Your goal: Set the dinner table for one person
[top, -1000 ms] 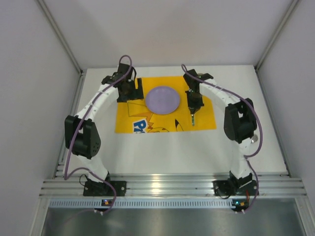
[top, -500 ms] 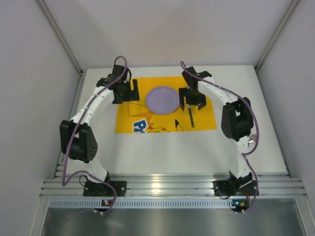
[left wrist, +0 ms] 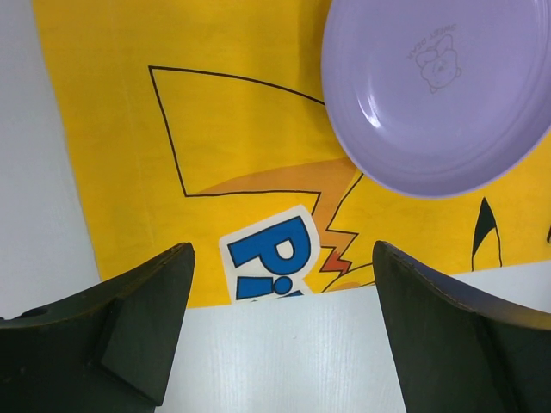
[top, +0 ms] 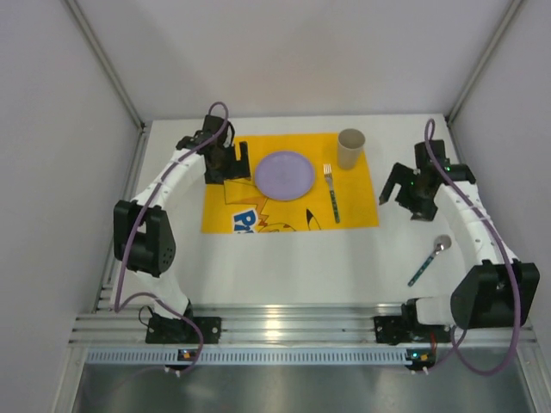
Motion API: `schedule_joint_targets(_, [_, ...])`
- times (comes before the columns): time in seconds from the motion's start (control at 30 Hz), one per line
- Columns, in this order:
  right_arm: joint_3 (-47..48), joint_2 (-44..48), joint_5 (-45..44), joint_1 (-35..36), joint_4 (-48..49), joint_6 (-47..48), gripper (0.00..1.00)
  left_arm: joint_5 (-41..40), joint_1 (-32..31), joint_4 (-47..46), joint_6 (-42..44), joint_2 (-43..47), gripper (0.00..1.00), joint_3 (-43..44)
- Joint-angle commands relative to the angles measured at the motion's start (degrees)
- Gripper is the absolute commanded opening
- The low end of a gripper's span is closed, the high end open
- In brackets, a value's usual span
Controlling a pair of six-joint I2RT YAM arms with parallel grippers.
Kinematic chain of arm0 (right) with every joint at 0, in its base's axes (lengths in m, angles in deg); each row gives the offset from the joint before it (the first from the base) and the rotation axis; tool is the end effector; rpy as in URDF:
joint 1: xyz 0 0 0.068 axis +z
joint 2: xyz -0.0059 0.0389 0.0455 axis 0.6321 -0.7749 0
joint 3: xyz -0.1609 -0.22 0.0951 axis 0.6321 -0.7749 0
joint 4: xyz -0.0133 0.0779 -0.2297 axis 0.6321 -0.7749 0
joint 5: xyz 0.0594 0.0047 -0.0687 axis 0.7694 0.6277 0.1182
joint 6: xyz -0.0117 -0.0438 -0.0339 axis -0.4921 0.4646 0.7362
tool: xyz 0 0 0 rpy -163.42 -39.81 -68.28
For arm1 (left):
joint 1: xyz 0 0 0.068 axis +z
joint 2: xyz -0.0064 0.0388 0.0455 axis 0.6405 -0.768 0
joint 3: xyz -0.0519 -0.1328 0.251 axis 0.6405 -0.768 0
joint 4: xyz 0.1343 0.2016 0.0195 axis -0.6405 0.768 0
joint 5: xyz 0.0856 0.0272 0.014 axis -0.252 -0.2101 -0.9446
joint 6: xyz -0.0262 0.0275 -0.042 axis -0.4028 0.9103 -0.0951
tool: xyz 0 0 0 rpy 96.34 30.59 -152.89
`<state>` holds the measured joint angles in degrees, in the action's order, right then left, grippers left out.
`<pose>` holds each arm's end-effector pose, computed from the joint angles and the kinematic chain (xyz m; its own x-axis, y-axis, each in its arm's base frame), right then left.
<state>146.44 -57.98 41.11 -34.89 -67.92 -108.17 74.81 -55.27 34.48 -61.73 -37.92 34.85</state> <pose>0.2430 0.0176 0.3194 -0.8197 0.3933 -0.4164 0.3426 0.9192 0.1939 0.3573 -0.0998 0.3004 -0.8531 -0.1336 -0.5043 -0.0240 0.9757 -0.2179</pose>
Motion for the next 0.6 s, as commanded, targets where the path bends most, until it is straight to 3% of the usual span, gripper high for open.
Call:
schedule_joint_targets(0.0, [-8.44, 4.57, -1.26, -6.84, -1.57, -6.56, 1.00, 2.92, -0.38, -3.78, 0.03, -1.44, 0.89, 0.15])
schedule_joint_targets(0.07, [-14.23, 8.52, 0.77, -14.90, 0.01, -9.80, 1.00, 3.97, -0.38, -4.48, -0.32, -2.06, 0.89, -0.03])
schedule_joint_targets(0.17, [-16.37, 6.71, -0.18, -19.86, -1.64, -10.52, 0.95, 4.94, -0.47, -6.06, -0.76, -2.59, 0.89, -0.81])
schedule_joint_targets(0.37, [-14.28, 3.63, -9.59, -24.88, -3.05, -10.00, 0.96, 5.65, -0.47, -6.85, -0.23, -3.64, 0.89, -1.43])
schedule_joint_targets(0.57, [-15.93, -1.30, -9.77, -30.50, 2.21, -8.86, 0.94, 6.17, -0.47, -6.51, 1.26, -3.82, 0.89, -1.78])
